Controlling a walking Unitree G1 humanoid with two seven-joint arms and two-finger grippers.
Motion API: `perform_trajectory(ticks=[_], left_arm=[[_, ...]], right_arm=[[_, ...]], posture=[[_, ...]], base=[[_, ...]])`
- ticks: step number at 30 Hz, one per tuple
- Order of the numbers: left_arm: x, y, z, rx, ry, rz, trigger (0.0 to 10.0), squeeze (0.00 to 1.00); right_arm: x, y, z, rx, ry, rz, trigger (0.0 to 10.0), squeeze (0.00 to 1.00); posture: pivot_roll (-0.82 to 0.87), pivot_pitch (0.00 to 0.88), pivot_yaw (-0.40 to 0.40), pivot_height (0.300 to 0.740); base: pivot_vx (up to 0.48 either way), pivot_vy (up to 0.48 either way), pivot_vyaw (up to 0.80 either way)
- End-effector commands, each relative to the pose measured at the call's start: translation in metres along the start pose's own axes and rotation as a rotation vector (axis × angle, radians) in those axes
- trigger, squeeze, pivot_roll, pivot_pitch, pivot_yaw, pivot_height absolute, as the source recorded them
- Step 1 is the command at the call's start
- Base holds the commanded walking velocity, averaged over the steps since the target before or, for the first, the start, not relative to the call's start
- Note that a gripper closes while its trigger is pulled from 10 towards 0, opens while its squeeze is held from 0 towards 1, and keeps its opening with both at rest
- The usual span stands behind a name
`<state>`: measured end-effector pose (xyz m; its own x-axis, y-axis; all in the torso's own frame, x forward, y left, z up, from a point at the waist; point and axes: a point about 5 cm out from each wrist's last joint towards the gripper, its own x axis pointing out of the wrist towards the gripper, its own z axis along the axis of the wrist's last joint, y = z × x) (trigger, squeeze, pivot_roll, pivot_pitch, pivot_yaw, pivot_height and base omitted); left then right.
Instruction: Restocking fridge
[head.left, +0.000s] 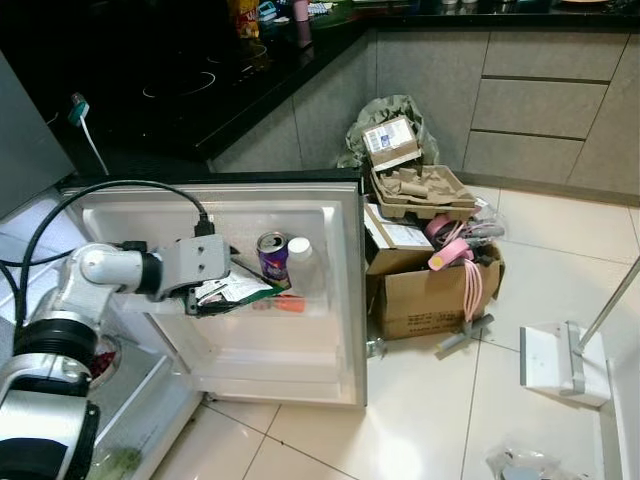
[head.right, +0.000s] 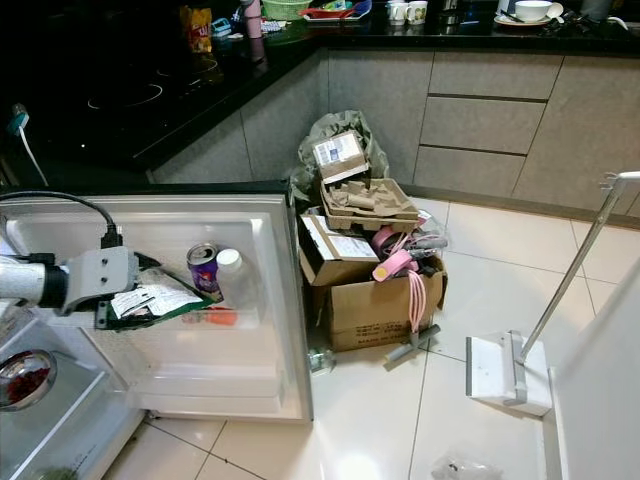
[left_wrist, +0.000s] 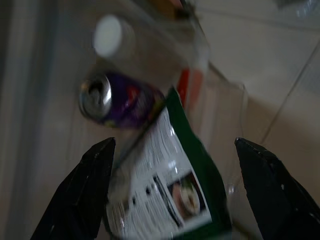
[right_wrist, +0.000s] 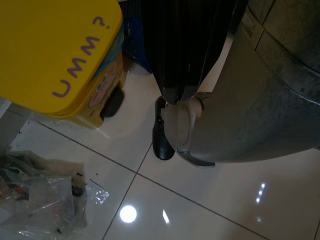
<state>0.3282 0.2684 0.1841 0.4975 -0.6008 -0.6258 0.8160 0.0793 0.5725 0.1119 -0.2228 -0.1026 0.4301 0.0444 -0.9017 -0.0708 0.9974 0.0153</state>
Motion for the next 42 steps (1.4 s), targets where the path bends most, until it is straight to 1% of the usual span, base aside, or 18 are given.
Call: perform_trajectory(ticks=[1,6,8,13,14,15,17,23,25,31,34,36,42], left_arm=[[-0.007,-0.001,-0.005,0.027,0.07,-0.02,10.0,0.0],[-0.003,-0.003,-0.007,0.039,0.099,-0.031,10.0,0.0],[0.004,-0.007,-0.009,0.039,0.112,-0.034,10.0,0.0],[0.009,-0.01,-0.01,0.048,0.12,-0.031,10.0,0.0],[0.014,-0.015,-0.012,0.046,0.126,-0.039,10.0,0.0],[0.014,-0.015,-0.012,0.046,0.126,-0.039,10.0,0.0],[0.018,-0.026,-0.019,0.036,0.16,-0.071,10.0,0.0],[0.022,-0.034,-0.024,0.023,0.174,-0.079,10.0,0.0],[0.026,-0.04,-0.027,0.018,0.181,-0.085,10.0,0.0],[0.03,-0.039,-0.028,0.041,0.21,-0.05,10.0,0.0],[0.034,-0.04,-0.03,0.05,0.221,-0.024,10.0,0.0],[0.038,-0.039,-0.028,0.079,0.211,0.011,10.0,0.0],[0.049,-0.046,-0.028,0.069,0.204,0.027,10.0,0.0]], right_arm=[[0.0,0.009,-0.013,-0.021,0.051,0.042,10.0,0.0],[0.0,0.01,-0.012,-0.022,0.05,0.044,10.0,0.0],[0.0,0.012,-0.012,-0.024,0.049,0.049,10.0,0.0],[0.001,0.013,-0.012,-0.025,0.049,0.051,10.0,0.0],[0.001,0.013,-0.012,-0.024,0.049,0.053,10.0,0.0],[0.001,0.013,-0.012,-0.024,0.049,0.053,10.0,0.0],[0.001,0.014,-0.012,-0.022,0.051,0.054,10.0,0.0],[0.0,0.014,-0.014,-0.02,0.055,0.052,10.0,0.0],[0.0,0.014,-0.015,-0.019,0.058,0.053,10.0,0.0],[0.0,0.014,-0.015,-0.019,0.059,0.054,10.0,0.0],[0.0,0.015,-0.015,-0.018,0.058,0.054,10.0,0.0],[0.0,0.015,-0.015,-0.018,0.058,0.054,10.0,0.0],[0.0,0.015,-0.015,-0.019,0.058,0.055,10.0,0.0]], posture=[[-0.07,0.0,0.059,0.74],[-0.07,0.0,0.06,0.74],[-0.07,0.0,0.061,0.74],[-0.07,0.0,0.061,0.74],[-0.07,0.0,0.064,0.74],[-0.07,0.0,0.064,0.74],[-0.07,0.0,0.066,0.74],[-0.07,0.0,0.067,0.74],[-0.07,0.0,0.067,0.74],[-0.07,0.0,0.067,0.74],[-0.07,0.0,0.067,0.74],[-0.07,0.0,0.067,0.74],[-0.07,0.0,0.065,0.74]], base=[[0.0,0.0,0.0],[0.0,0.0,0.0],[0.0,0.0,0.0],[0.0,0.0,0.0],[0.0,0.0,0.0],[0.0,0.0,0.0],[0.0,0.0,0.0],[0.0,0.0,0.0],[0.0,0.0,0.0],[0.0,0.0,0.0],[0.0,0.0,0.0],[0.0,0.0,0.0],[0.0,0.0,0.0]])
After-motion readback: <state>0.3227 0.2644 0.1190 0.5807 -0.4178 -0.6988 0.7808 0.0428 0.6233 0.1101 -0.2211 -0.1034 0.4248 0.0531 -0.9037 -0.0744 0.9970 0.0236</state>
